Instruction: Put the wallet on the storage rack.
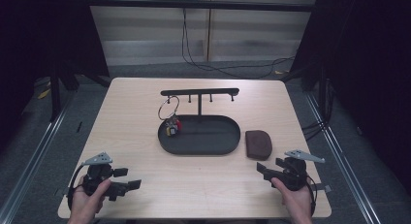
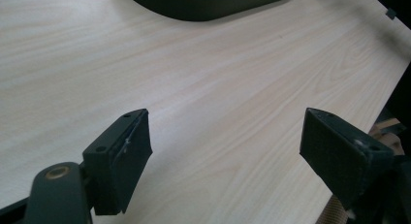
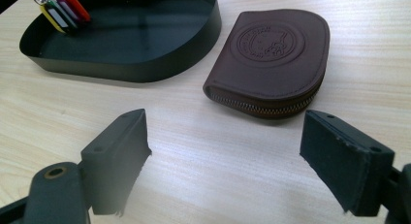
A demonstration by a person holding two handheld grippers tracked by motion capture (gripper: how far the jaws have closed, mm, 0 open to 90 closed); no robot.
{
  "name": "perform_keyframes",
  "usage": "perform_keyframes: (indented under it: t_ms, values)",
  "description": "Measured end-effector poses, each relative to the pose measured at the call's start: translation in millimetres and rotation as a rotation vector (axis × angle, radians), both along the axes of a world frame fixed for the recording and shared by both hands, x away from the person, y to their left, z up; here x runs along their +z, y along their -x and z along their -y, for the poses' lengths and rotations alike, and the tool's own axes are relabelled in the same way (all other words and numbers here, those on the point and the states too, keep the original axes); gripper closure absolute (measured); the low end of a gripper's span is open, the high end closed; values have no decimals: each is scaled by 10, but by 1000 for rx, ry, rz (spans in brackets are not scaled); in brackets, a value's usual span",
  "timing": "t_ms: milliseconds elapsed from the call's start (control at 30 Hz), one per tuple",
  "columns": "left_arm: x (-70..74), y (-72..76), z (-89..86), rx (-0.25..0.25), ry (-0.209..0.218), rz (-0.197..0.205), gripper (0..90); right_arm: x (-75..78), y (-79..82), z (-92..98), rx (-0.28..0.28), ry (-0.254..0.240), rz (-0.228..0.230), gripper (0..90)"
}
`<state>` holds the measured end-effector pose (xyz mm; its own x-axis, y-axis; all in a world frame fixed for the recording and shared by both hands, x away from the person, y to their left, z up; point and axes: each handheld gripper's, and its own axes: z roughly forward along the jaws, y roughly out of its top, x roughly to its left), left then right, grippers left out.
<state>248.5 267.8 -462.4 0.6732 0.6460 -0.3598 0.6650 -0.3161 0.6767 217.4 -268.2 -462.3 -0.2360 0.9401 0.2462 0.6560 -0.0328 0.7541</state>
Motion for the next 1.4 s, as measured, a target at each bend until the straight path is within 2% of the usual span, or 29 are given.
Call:
perform_keyframes:
  t_ms: [133,267,367,433,600,800,867,967,1000,1067,1100,1233,1300,1400]
  values:
    - [-19,2,34,5,8,18,186,56,-18,7,5,-3,6,194]
    - [-5,22,44,1,14,35,186,101,-53,10,21,-10,-17,214]
    - [-10,48,43,-4,21,32,186,147,-105,19,27,-14,-30,218]
    - [-15,63,51,-12,17,25,186,176,-148,23,26,-5,-35,219]
    - [8,136,55,-16,20,48,185,239,-251,9,36,8,-71,217]
    - [-1,238,53,-20,27,48,182,337,-401,-21,53,12,-135,215]
    - [0,240,57,-17,22,51,176,364,-454,-31,56,20,-144,209]
    - [-12,217,64,-30,19,42,163,399,-552,-49,61,32,-201,206]
    - [-13,216,65,-31,17,42,163,399,-552,-49,61,32,-201,206]
    - [-15,222,72,-30,20,42,164,406,-601,-52,67,45,-230,206]
    - [-13,224,72,-33,19,46,163,416,-645,-56,59,60,-260,203]
    - [-1,231,78,-34,33,45,163,428,-698,-59,56,72,-287,203]
    - [6,236,84,-60,33,53,163,430,-736,-63,46,84,-308,199]
    - [18,243,89,-69,39,58,163,414,-821,-57,38,98,-342,192]
